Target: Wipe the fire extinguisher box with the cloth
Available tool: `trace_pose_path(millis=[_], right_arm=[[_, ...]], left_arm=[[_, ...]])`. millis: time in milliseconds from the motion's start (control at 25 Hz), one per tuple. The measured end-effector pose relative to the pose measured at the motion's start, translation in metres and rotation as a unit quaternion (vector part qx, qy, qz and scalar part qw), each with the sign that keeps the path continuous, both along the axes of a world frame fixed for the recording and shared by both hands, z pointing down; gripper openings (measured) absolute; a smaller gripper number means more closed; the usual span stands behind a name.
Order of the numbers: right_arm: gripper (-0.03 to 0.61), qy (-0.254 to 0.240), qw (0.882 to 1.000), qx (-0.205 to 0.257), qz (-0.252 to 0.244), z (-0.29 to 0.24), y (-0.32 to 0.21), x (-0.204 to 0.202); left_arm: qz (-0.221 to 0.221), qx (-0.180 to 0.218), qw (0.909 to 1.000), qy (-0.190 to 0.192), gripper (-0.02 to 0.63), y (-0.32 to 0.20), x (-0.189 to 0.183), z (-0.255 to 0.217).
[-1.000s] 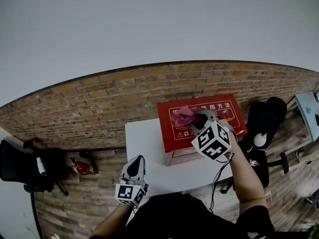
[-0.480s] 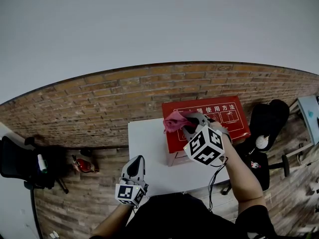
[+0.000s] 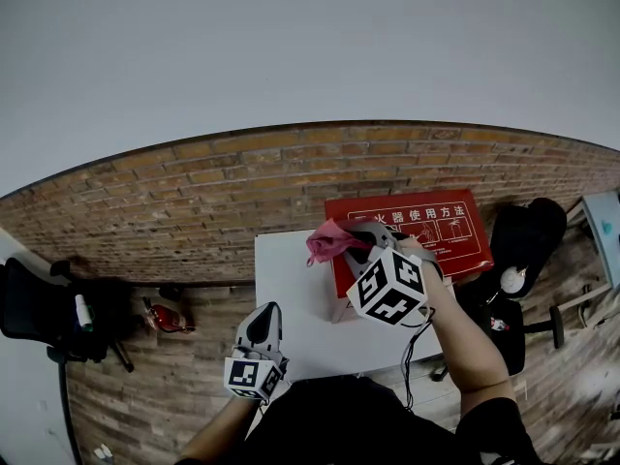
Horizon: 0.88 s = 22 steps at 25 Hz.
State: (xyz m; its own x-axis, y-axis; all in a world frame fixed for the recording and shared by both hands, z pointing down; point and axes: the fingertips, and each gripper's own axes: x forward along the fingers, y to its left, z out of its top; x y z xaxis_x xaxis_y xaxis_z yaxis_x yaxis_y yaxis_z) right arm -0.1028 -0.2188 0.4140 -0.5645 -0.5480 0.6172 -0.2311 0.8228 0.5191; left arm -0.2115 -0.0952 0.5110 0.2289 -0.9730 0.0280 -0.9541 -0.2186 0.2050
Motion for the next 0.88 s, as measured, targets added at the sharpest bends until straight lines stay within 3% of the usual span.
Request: trace_pose_path(millis=[440,880], right_arm=[[0.069,0.003,1.0,0.001,-0.021,0.001,0.011,-0.027],[0.069,-0.015,1.0,-0.015,-0.016,0.0,0.025,-0.028]], left_arm=[[-0.006,-0.001,1.0,0.001,0.034,0.009,-0.012,0.002],[0.005,0.0,1.0,0.003,0.034,0.015,-0.014,0.001]])
